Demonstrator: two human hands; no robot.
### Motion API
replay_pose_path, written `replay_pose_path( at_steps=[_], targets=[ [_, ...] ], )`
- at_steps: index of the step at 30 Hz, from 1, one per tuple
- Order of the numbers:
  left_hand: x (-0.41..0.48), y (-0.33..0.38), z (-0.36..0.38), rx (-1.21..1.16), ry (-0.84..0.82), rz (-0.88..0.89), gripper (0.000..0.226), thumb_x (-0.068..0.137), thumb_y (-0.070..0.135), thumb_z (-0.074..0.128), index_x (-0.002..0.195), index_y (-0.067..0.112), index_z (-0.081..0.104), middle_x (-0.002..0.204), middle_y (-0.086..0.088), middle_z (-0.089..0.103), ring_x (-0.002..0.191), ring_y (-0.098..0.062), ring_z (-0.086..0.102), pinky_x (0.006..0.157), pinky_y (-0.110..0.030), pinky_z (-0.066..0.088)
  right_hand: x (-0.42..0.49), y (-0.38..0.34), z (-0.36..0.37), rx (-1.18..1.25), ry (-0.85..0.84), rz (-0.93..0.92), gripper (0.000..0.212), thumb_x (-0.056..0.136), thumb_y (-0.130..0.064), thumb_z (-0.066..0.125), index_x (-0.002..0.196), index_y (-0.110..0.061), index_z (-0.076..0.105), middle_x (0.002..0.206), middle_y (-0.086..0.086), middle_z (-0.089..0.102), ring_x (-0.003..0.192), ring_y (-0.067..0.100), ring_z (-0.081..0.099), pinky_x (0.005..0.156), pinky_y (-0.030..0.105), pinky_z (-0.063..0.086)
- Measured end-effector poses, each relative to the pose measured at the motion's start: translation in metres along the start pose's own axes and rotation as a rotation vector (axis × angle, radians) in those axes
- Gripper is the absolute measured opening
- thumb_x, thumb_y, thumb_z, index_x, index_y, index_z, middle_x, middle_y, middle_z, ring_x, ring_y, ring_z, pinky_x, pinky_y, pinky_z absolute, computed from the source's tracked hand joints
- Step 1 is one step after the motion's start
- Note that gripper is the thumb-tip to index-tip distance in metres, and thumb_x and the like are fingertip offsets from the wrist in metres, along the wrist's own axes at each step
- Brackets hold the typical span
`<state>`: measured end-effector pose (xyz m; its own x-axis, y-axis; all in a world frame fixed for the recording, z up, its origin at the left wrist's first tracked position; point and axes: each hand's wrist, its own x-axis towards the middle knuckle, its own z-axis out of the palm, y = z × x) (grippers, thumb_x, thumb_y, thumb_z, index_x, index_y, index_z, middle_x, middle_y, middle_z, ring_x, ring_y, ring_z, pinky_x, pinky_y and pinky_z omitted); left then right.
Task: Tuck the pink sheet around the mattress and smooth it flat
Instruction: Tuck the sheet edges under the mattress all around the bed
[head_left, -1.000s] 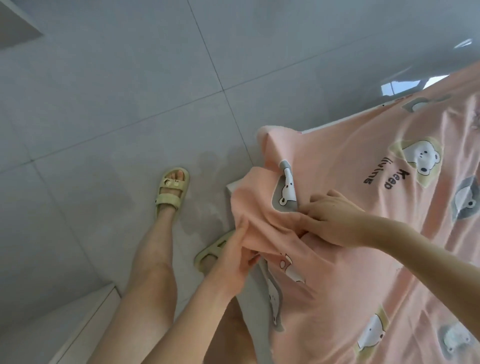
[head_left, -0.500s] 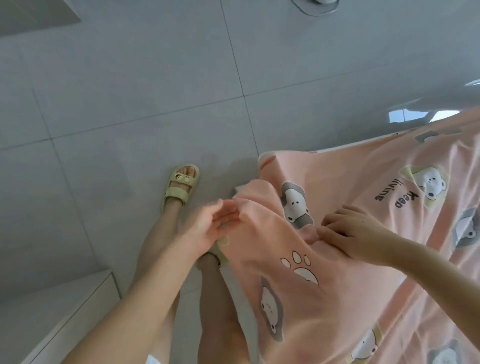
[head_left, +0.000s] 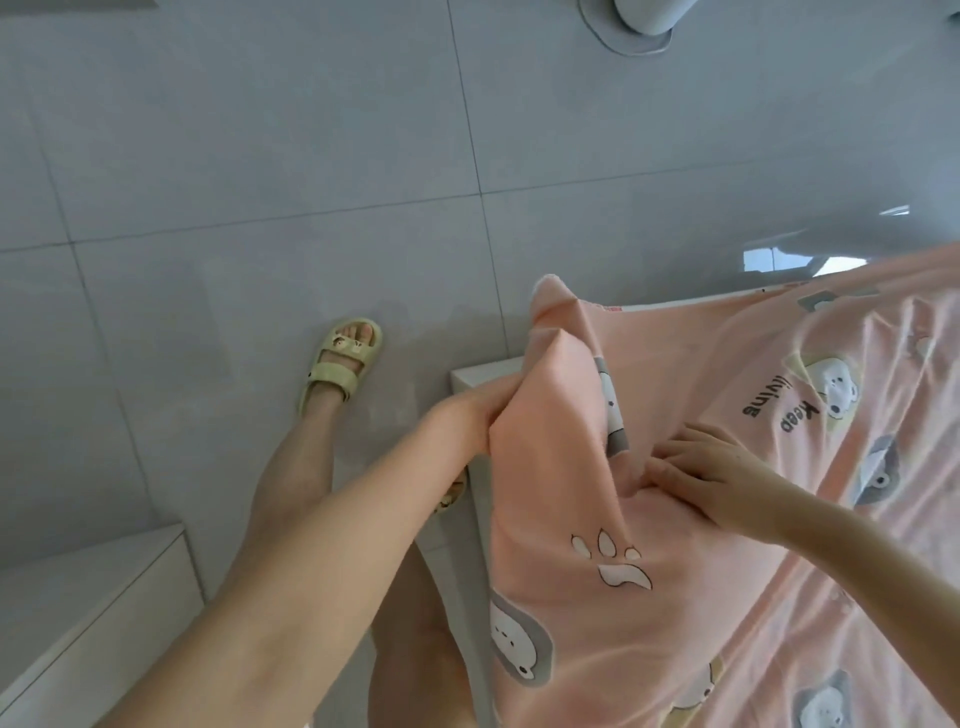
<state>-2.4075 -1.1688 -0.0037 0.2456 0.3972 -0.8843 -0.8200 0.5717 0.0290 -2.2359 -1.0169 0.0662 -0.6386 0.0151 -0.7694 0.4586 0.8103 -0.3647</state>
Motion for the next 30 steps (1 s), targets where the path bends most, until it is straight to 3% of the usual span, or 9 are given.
replay_pose_path(
  at_steps=[2,4,7,9,13,16,19,23,30],
  targets=[
    [-0.009,0.004,-0.008,0.047,-0.018,0.081,0.039,0.098,0.017,0.041,0.068,0.009,0.065,0.052,0.002,0.060,0.050,-0.007,0.057,0.049,-0.015,0.044,0.001,0.000,0.001,-0.018,0.010,0.001,0.094,0.073,-0.082,-0.009,0.082,-0.028,0.068,0.079,-0.013,0.059,0.086,0.002,0.047,0.094,0.012,0.017],
    [-0.017,0.010,-0.037,0.043,0.217,0.147,0.047,0.092,0.011,0.048,0.045,0.014,0.052,0.039,0.002,0.050,0.031,-0.009,0.044,0.035,-0.015,0.029,0.001,-0.001,0.000,-0.018,0.019,0.005,0.080,0.079,-0.074,0.003,0.083,-0.027,0.067,0.081,-0.010,0.060,0.088,0.002,0.049,0.097,0.008,0.015],
    [-0.016,0.010,-0.101,0.160,0.886,0.344,0.020,0.085,0.016,0.062,0.067,0.009,0.058,0.072,-0.010,0.059,0.062,-0.019,0.054,0.054,-0.027,0.034,0.005,-0.004,-0.004,0.118,0.053,0.048,0.061,0.083,-0.061,0.014,0.081,-0.027,0.064,0.084,-0.006,0.062,0.089,0.000,0.048,0.101,0.017,0.021],
    [-0.013,0.003,-0.122,0.307,1.029,0.377,0.016,0.087,0.022,0.058,0.083,0.007,0.061,0.090,-0.018,0.064,0.086,-0.028,0.061,0.070,-0.033,0.043,0.010,-0.009,-0.006,0.112,0.047,0.079,0.061,0.082,-0.058,0.013,0.093,-0.029,0.066,0.094,-0.010,0.065,0.092,-0.002,0.047,0.103,0.022,0.022],
    [0.006,-0.013,-0.116,0.324,0.950,0.207,0.047,0.074,0.037,0.054,0.112,0.010,0.056,0.108,-0.012,0.065,0.096,-0.032,0.063,0.084,-0.040,0.054,0.023,-0.017,0.003,-0.235,0.010,0.009,0.051,0.092,-0.050,0.015,0.103,-0.034,0.062,0.100,-0.018,0.064,0.098,-0.001,0.051,0.091,0.027,0.023],
    [-0.010,-0.036,-0.077,0.420,0.844,0.233,0.029,0.081,0.030,0.050,0.087,0.004,0.063,0.081,-0.014,0.069,0.070,-0.030,0.064,0.061,-0.030,0.050,0.030,-0.020,0.003,-0.267,0.035,0.039,0.049,0.094,-0.044,0.014,0.099,-0.031,0.061,0.074,-0.020,0.053,0.083,0.004,0.046,0.081,0.028,0.020],
    [-0.037,-0.069,-0.022,0.295,0.427,0.217,0.033,0.094,0.029,0.047,0.070,0.008,0.058,0.060,-0.008,0.060,0.048,-0.019,0.058,0.052,-0.026,0.050,0.035,-0.022,0.002,-0.268,0.017,0.056,0.060,0.089,-0.052,0.006,0.095,-0.031,0.061,0.067,-0.017,0.045,0.079,0.003,0.040,0.076,0.028,0.018],
    [-0.026,-0.093,0.018,0.212,0.071,0.308,0.041,0.096,0.047,0.040,0.093,0.015,0.065,0.086,-0.004,0.068,0.083,-0.019,0.064,0.080,-0.029,0.053,0.039,-0.021,0.001,-0.166,-0.003,0.099,0.060,0.087,-0.053,0.004,0.087,-0.033,0.060,0.068,-0.013,0.049,0.073,0.003,0.041,0.077,0.029,0.020],
    [-0.002,-0.073,0.053,0.110,0.001,0.261,0.040,0.094,0.058,0.034,0.089,0.037,0.067,0.088,0.013,0.066,0.084,-0.004,0.059,0.073,-0.018,0.044,0.046,-0.018,-0.004,-0.144,-0.009,0.084,0.041,0.100,-0.035,0.025,0.063,-0.032,0.043,0.064,-0.011,0.050,0.070,0.005,0.046,0.091,0.033,0.028]
  ],
)
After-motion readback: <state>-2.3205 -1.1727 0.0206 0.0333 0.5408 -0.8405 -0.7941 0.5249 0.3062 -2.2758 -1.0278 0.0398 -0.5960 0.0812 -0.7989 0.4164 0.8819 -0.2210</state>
